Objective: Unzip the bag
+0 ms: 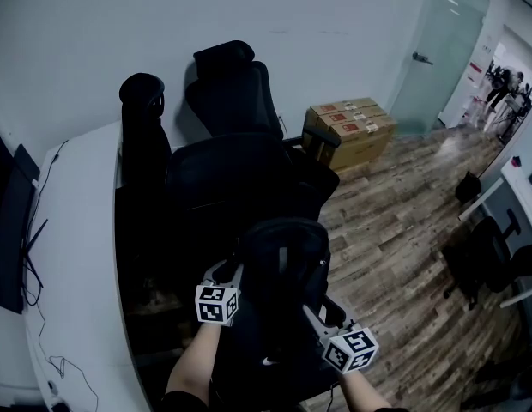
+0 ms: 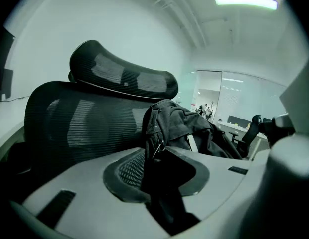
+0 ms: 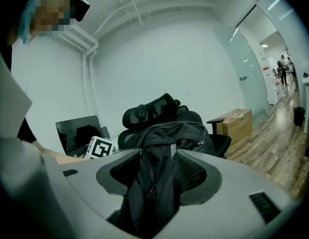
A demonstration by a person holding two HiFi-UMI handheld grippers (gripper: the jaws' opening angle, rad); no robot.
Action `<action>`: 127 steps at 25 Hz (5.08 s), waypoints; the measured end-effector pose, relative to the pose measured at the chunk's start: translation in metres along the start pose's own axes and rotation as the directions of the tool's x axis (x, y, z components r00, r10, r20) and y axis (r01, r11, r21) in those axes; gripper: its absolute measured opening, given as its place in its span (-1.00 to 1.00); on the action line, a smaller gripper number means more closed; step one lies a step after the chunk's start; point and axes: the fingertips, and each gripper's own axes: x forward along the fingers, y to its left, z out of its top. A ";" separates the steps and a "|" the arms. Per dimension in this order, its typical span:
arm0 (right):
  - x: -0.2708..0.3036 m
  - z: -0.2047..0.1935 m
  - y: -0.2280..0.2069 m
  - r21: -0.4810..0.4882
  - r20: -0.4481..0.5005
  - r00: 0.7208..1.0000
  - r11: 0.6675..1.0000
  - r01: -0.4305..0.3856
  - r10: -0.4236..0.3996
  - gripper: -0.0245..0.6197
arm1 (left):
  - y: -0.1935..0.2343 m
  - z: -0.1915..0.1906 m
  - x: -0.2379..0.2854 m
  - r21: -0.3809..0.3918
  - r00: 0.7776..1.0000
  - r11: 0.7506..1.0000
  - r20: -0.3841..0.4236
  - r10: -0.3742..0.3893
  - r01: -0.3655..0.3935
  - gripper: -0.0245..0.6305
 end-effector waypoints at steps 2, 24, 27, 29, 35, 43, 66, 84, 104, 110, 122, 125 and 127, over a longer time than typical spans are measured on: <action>-0.013 0.000 0.003 0.003 0.010 1.000 1.000 0.013 -0.013 -0.27 | -0.020 0.003 -0.009 0.050 0.999 0.998 0.005 -0.034 0.034 -0.58; -0.161 -0.023 0.080 0.153 0.184 0.981 0.983 -0.099 0.070 -0.27 | -0.247 -0.045 -0.163 0.599 0.957 0.764 -0.019 -0.289 0.242 -0.67; -0.172 -0.035 0.085 0.189 0.177 0.981 0.976 -0.110 0.076 -0.27 | -0.275 -0.064 -0.186 0.656 0.933 0.693 -0.052 -0.356 0.301 -0.69; -0.179 -0.042 0.088 0.208 0.177 0.981 0.972 -0.111 0.075 -0.27 | -0.292 -0.077 -0.200 0.694 0.913 0.636 -0.079 -0.400 0.338 -0.70; -0.205 -0.057 0.087 0.245 0.186 0.982 0.966 -0.086 0.040 -0.27 | -0.328 -0.102 -0.221 0.724 0.885 0.571 -0.118 -0.450 0.386 -0.71; -0.237 -0.073 0.082 0.278 0.214 0.977 0.959 -0.058 -0.003 -0.28 | -0.352 -0.126 -0.235 0.761 0.857 0.489 -0.167 -0.487 0.426 -0.72; -0.254 -0.093 0.068 0.383 0.187 0.982 0.920 -0.081 0.008 -0.75 | -0.377 -0.150 -0.245 0.765 0.836 0.448 -0.210 -0.506 0.463 -0.72; -0.253 -0.077 0.093 0.675 0.343 0.925 0.643 -0.362 0.161 -0.77 | -0.343 -0.141 -0.254 0.742 0.892 0.548 -0.149 -0.427 0.386 -0.75; -0.233 -0.067 0.092 0.066 -0.278 0.875 0.916 -0.395 0.397 -0.78 | -0.300 -0.134 -0.261 0.709 0.904 0.588 -0.174 -0.391 0.390 -0.76; -0.228 -0.056 0.080 0.031 -0.308 0.870 0.918 -0.395 0.385 -0.78 | -0.293 -0.131 -0.258 0.696 0.911 0.610 -0.167 -0.377 0.380 -0.76; -0.202 -0.030 0.053 -0.010 -0.320 0.867 0.914 -0.405 0.381 -0.78 | -0.274 -0.114 -0.245 0.639 0.934 0.689 -0.149 -0.325 0.342 -0.76; -0.193 -0.022 0.045 -0.027 -0.323 0.869 0.915 -0.404 0.374 -0.78 | -0.266 -0.110 -0.242 0.620 0.940 0.712 -0.148 -0.307 0.330 -0.76; -0.187 -0.017 0.040 -0.033 -0.326 0.869 0.914 -0.404 0.372 -0.78 | -0.260 -0.109 -0.242 0.606 0.946 0.729 -0.147 -0.291 0.318 -0.76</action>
